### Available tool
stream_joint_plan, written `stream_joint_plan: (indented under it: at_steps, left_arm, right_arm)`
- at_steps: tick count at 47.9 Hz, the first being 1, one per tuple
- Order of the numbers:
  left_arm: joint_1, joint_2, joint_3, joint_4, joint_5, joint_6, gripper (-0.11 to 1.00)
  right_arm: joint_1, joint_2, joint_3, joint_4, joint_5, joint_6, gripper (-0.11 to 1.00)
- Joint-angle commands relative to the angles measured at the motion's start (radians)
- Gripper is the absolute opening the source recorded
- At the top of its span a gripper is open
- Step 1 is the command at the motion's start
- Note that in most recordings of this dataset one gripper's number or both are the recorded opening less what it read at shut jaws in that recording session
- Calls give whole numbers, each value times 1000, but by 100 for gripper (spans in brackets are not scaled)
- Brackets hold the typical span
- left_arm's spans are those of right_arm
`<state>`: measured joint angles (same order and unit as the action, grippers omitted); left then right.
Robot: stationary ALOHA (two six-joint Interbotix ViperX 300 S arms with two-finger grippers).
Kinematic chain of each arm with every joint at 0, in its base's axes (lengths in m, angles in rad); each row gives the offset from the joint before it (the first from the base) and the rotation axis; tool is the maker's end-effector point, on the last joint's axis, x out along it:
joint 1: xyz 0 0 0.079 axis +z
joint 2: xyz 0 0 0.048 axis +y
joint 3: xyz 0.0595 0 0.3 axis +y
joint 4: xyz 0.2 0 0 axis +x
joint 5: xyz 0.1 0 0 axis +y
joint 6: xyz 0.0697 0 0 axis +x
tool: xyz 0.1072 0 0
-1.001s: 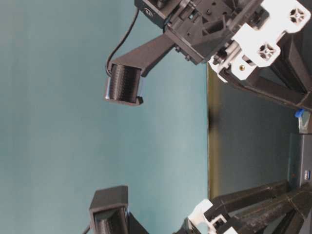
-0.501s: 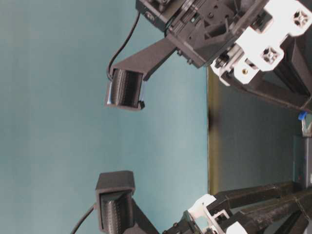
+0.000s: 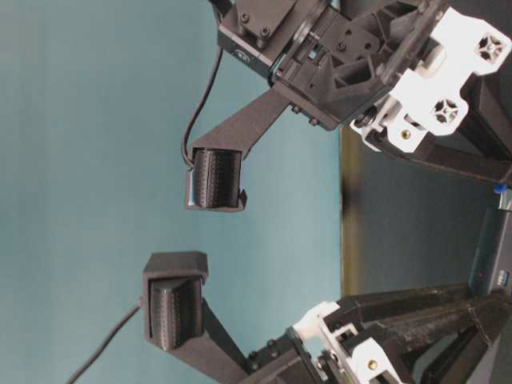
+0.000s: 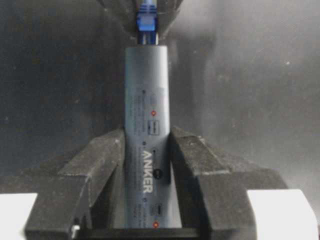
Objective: Insert the LAN cable into the hub.
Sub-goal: 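Push the blue plug with right gripper into the hub port, then hold the plug pressed into the hub with both grippers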
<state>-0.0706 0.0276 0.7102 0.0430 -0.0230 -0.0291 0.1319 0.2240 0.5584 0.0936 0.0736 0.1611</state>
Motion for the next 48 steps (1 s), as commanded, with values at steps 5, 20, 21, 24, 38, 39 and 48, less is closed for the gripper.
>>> stream_joint_plan:
  at_steps: [5, 20, 21, 24, 38, 39, 48]
  left_arm:
    - [-5, -6, -41, 3, -3, 3, 28]
    - [-5, 9, -49, 3, -46, 2, 28]
    - [-5, 9, -48, 3, -52, 2, 28]
    - [-3, 9, -46, 2, -69, 2, 28]
    - [2, 9, -41, 3, -115, 2, 28]
    - [3, 9, -40, 3, -115, 2, 28]
    - [6, 6, -11, 3, -110, -3, 28]
  right_arm:
    - [-11, -2, -31, -6, -41, -6, 13]
    - [-18, -5, -25, -8, -135, 0, 13]
    - [-18, -3, -25, -8, -141, 2, 13]
    - [-20, -3, -25, -6, -153, 2, 13]
    - [-25, -5, -25, -6, -176, 5, 13]
    - [-25, -5, -25, -8, -176, 5, 13]
    - [-25, -12, -17, -8, -155, -6, 13]
